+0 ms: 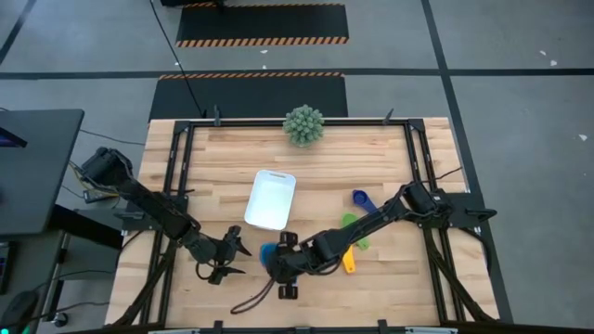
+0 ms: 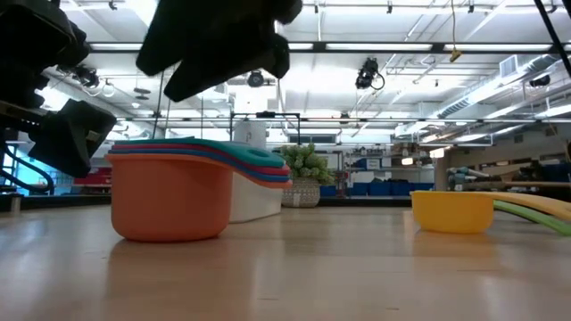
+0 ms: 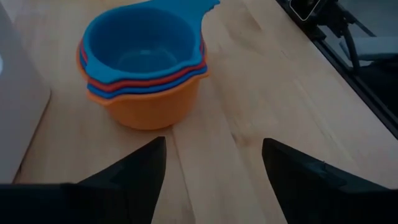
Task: Nest measuring cups in basket
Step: Adjust the stacked measuring cups
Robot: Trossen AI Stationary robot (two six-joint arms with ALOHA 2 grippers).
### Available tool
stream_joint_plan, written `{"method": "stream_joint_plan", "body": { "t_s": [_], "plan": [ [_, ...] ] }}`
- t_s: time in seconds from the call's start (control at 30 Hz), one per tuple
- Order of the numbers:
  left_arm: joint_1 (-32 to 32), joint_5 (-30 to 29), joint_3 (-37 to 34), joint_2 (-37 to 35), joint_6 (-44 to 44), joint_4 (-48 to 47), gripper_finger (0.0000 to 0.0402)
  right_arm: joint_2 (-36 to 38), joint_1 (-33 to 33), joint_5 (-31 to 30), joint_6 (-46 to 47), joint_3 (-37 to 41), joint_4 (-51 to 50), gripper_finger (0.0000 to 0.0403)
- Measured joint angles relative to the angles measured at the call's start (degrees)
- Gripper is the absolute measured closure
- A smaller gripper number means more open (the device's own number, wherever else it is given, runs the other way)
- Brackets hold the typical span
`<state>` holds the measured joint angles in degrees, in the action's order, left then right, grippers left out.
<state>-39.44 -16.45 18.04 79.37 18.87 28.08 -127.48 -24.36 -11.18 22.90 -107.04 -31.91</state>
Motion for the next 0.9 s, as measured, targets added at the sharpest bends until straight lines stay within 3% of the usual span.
{"method": "stream_joint_plan", "body": {
  "t_s": [0.17,0.3,0.5,0.7,0.9],
  "plan": [
    [0.14,-0.08,0.0,0.0,-0.04,-0.25,0.0132,0.02,-3.33,0.75,-2.52,0.0,-0.02,0.0212],
    [1.41,-2.65,0.0,-0.02,2.24,-1.36,0.0132,0.09,-5.13,-8.31,0.27,1.37,-1.03,0.0211],
    [2.69,-1.73,-0.02,0.13,3.41,-3.12,0.0132,0.09,-6.02,-12.38,7.81,1.49,-6.11,0.0193],
    [3.02,-0.7,-0.02,0.13,4.04,-2.65,0.0132,0.09,-5.74,-11.13,18.96,1.49,-13.05,0.0125],
    [3.02,-1.6,-0.02,0.04,0.15,-2.7,0.0132,0.09,-5.99,-11.8,22.2,1.49,-8.73,0.0062]
  ]
}}
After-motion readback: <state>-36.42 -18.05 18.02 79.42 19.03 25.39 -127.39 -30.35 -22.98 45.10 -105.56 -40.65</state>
